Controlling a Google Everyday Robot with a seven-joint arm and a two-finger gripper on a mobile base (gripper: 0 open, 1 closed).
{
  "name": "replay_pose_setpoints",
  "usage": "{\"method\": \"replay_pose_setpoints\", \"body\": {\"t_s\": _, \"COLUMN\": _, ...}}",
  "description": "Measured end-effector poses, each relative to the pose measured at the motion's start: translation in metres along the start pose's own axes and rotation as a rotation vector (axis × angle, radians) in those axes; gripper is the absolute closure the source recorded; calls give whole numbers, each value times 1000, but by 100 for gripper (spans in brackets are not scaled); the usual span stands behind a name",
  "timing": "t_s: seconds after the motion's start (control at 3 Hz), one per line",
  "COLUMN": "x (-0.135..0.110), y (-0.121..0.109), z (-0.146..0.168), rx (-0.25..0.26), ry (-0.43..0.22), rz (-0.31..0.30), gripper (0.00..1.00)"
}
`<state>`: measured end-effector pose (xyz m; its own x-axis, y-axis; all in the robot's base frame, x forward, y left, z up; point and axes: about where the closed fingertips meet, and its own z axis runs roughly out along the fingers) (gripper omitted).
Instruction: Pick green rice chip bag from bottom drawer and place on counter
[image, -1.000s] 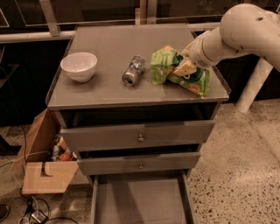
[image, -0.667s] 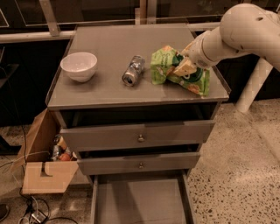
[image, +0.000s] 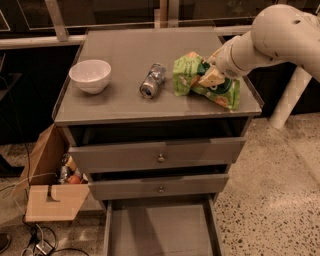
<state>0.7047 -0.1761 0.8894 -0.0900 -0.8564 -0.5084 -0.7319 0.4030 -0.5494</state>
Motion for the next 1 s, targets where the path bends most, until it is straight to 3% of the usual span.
{"method": "replay_pose_setpoints", "body": {"t_s": 0.33, "x": 0, "y": 0, "z": 0, "rx": 0, "ry": 0, "rz": 0, "gripper": 12}}
{"method": "replay_pose_setpoints", "body": {"t_s": 0.67, "x": 0, "y": 0, "z": 0, "rx": 0, "ry": 0, "rz": 0, "gripper": 0}}
{"method": "replay_pose_setpoints", "body": {"t_s": 1.0, "x": 0, "y": 0, "z": 0, "rx": 0, "ry": 0, "rz": 0, "gripper": 0}}
